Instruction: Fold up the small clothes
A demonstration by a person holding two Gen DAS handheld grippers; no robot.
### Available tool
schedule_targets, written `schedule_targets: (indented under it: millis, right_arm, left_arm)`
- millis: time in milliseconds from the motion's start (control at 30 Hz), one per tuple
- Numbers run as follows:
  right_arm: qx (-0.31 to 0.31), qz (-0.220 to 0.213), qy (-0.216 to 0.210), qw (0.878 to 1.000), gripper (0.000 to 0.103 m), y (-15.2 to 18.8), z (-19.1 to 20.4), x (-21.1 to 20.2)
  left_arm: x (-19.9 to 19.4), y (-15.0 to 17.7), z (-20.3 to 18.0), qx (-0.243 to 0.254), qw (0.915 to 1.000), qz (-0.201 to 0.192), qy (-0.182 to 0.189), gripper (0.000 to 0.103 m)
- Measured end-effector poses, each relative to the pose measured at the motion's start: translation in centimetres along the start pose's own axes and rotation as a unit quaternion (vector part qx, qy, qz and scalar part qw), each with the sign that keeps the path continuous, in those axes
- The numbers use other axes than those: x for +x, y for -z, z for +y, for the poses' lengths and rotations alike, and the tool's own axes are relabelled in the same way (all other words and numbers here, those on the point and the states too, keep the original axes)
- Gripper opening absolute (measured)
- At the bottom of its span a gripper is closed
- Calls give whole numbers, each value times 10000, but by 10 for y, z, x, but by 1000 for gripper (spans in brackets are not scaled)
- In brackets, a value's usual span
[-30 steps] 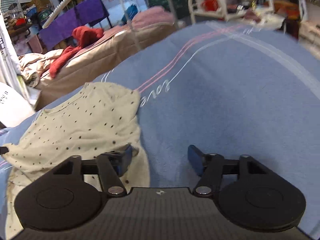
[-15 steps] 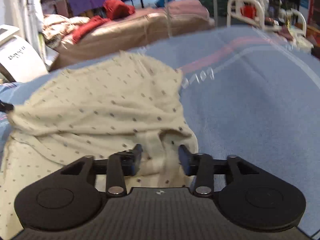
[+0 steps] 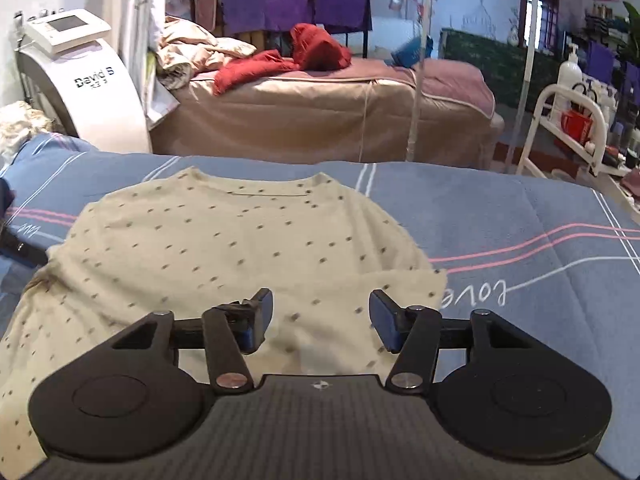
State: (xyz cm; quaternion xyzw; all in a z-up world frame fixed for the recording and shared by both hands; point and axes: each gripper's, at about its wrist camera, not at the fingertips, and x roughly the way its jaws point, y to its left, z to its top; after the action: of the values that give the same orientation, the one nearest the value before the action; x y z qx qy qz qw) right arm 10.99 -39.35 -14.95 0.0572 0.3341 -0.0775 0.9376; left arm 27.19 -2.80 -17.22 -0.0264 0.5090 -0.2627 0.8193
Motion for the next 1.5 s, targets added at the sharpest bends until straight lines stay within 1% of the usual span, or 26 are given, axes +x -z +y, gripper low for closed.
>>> schedule_targets:
  millis: [33,100,167,267,300,333,367,400,467,600,633,667,700,733,767,800,867,967,1067,1133,1200,1233,1267,1333,1433,1500]
  right_arm:
    - [-6,89,-196,9998,91,-5,-5,10]
    - [-208,256,-686,9971,91,-14,-8,27]
    - [-392,436,-1128,9919,91,-22,-7,43]
    - [-597,622,-1958,9768,94,-31,-1,61]
    - [-749,797,-2100,9716,89,-33,3,68]
    - [-968,1051,-2137,9664,79,-31,9,75]
    - [-1120,1399,-2189,9591,31,-30,14,83]
    - [-1337,1686,-2217,9511,11,-28,20,88]
    - [-1402,1599,-2121,9538,9,-31,22,84]
    - [-727,997,-1699,9777,8,-49,7,73]
    - [-643,973,-1579,9805,10,-50,6,75]
    - [-651,990,-1459,9822,25,-50,8,78]
    - [-680,1034,-1400,9824,50,-49,12,82]
    - [-660,1126,-1452,9808,69,-46,15,84]
    - [-622,1222,-1530,9787,95,-45,17,85]
    - [-602,1189,-1483,9799,99,-43,17,81]
    - [-492,869,-1280,9867,100,-42,15,69]
    - [-37,402,-1312,9905,103,-43,-1,46]
    - [244,272,-1500,9880,103,-38,-6,30]
    - [377,271,-1452,9883,103,-32,-9,20]
    - [500,273,-1396,9886,103,-23,-14,10]
    - [592,279,-1366,9885,103,-17,-17,5]
    - [680,302,-1367,9878,103,-12,-20,0]
    - [813,327,-1355,9869,103,-1,-27,-10]
    - [1092,332,-1387,9837,103,11,-35,-24]
    - [1144,350,-1514,9812,103,17,-35,-32]
  left_arm:
    - [5,0,-5,139,9999,-29,-62,71]
    - [15,0,-15,322,9995,18,-37,59]
    - [22,1,-28,610,9980,122,-110,31]
    - [25,4,-35,889,9956,230,-208,15]
    - [25,3,-33,870,9956,300,-159,11]
    - [24,3,-31,868,9955,364,-147,3]
    - [22,2,-29,922,9948,407,-166,2]
    - [19,2,-28,989,9941,406,-201,2]
    - [9,2,-21,1057,9932,368,-310,2]
    - [4,0,-2,1078,9907,372,-735,1]
    - [4,0,3,1056,9898,371,-882,1]
    - [5,0,10,1003,9891,391,-1009,1]
    - [4,0,15,935,9892,417,-1047,2]
    - [2,-1,20,784,9911,396,-996,5]
    - [-4,0,23,635,9935,306,-890,12]
    - [-11,0,23,545,9957,180,-721,15]
    - [-20,2,15,622,9967,40,-518,24]
    - [-19,5,-14,1142,9931,-77,-252,25]
    - [4,7,-40,1475,9887,-34,-254,25]
    - [20,7,-47,1371,9904,65,-128,25]
    - [31,7,-49,1290,9914,114,-209,14]
    - [33,8,-49,1201,9921,33,-357,3]
    - [31,7,-48,1111,9933,26,-325,2]
    - [21,4,-42,877,9961,64,7,2]
    - [-12,0,-31,763,9969,-63,161,2]
    - [-33,1,-19,671,9971,11,353,2]
